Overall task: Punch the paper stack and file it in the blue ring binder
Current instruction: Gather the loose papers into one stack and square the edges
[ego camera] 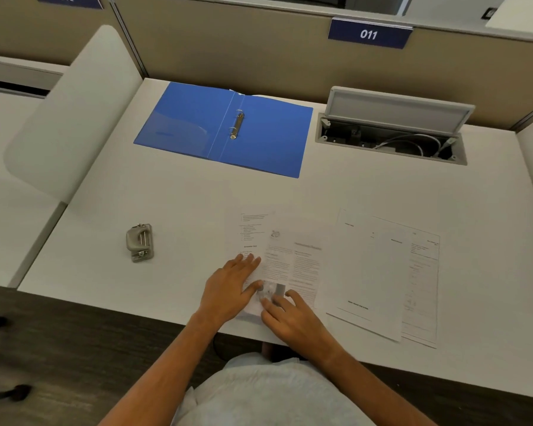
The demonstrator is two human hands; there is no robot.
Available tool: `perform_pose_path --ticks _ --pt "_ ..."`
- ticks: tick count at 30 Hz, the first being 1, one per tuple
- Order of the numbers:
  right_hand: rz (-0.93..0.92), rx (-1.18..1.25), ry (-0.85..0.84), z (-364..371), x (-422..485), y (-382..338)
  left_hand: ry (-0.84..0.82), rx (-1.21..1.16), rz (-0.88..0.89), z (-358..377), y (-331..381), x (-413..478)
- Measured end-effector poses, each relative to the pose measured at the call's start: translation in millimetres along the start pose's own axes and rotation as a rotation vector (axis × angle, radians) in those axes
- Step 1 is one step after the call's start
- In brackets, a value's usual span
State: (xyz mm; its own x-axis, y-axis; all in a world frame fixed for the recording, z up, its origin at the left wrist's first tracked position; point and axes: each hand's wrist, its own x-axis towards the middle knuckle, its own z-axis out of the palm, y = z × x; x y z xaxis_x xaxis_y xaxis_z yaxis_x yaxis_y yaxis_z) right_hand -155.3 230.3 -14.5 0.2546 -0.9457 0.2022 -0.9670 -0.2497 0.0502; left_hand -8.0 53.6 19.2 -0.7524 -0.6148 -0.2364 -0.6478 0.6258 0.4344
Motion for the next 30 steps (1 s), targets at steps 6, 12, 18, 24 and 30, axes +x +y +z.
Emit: perform_pose_path --ticks 6,12,18,24,30 --pt "0.035 0.063 -0.124 -8.5 -0.4 3.0 0.009 0.164 0.108 13.4 -8.3 3.5" --pt "0.618 0.182 -0.044 -30.8 -38.3 20.0 0.015 0.083 0.065 15.9 -17.1 2.7" --pt "0.798 0.087 -0.203 -24.6 -101.9 43.6 0.002 0.016 0.061 17.6 -26.7 2.6" --pt "0.650 0.009 -0.255 -12.3 -106.3 51.3 -0.020 -0.019 0.067 17.9 -27.2 6.4" --pt "0.511 -0.048 -0.130 -11.6 -99.0 61.9 -0.077 -0.039 0.115 17.3 -14.0 14.6"
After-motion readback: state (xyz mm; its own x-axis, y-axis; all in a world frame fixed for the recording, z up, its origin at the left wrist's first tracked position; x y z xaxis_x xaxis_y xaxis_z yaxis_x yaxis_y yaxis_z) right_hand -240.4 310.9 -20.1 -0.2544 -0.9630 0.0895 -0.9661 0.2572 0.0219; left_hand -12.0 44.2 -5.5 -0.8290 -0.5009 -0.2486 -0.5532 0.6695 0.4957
